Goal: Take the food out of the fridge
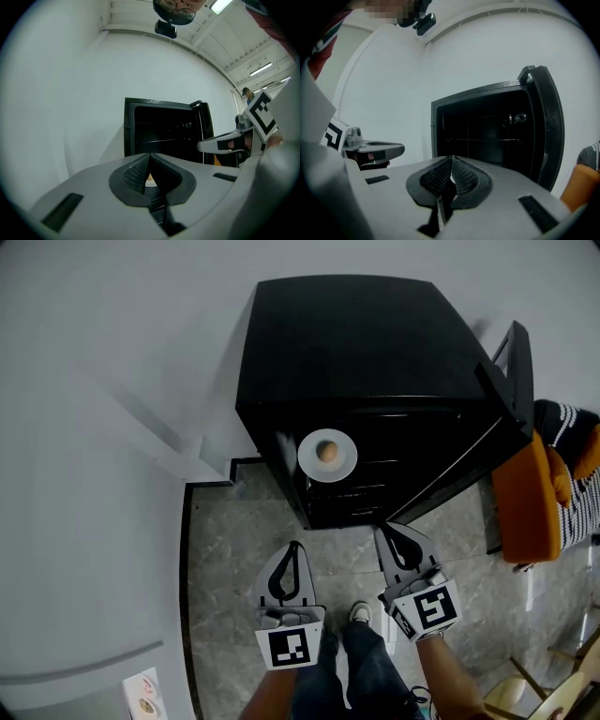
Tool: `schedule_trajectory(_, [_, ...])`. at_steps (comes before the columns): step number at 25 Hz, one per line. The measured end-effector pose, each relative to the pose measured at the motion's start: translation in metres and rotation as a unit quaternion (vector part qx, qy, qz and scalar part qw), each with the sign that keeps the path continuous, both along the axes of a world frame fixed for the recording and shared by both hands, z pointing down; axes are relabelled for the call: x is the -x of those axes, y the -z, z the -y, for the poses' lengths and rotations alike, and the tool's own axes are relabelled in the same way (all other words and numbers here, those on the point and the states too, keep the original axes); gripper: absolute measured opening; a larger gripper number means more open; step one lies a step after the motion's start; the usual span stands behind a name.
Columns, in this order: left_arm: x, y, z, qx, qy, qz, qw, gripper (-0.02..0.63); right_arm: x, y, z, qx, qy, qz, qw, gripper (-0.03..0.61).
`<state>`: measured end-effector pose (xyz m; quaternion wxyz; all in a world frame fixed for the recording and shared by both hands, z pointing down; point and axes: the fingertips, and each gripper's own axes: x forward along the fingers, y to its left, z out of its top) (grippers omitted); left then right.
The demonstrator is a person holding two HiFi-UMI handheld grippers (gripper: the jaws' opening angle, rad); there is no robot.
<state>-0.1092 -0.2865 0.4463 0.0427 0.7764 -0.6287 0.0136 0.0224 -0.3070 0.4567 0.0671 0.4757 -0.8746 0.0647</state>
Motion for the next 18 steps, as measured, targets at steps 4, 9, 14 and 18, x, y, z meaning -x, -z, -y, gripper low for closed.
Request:
schedule_trajectory(4, [0.002, -0.019, 0.004, 0.004, -0.004, 0.001, 1.0, 0.014, 0.008, -0.019, 0.007, 0.004, 0.003, -0.006, 1.0, 0.021])
schedule_trajectory(9, [0.002, -0.045, 0.005, 0.013, -0.012, 0.004, 0.9998, 0.014, 0.013, -0.047, 0.011, -0.001, 0.005, -0.015, 1.0, 0.021])
schedule_trajectory(14, [0.008, -0.067, 0.011, 0.014, -0.003, 0.0, 0.9999, 0.014, 0.016, -0.073, 0.016, 0.004, 0.002, -0.018, 1.0, 0.021])
schedule_trajectory(18, [0.007, -0.082, 0.018, 0.011, -0.003, 0.003, 0.9999, 0.014, 0.013, -0.09, 0.028, 0.0, -0.007, -0.007, 1.0, 0.021])
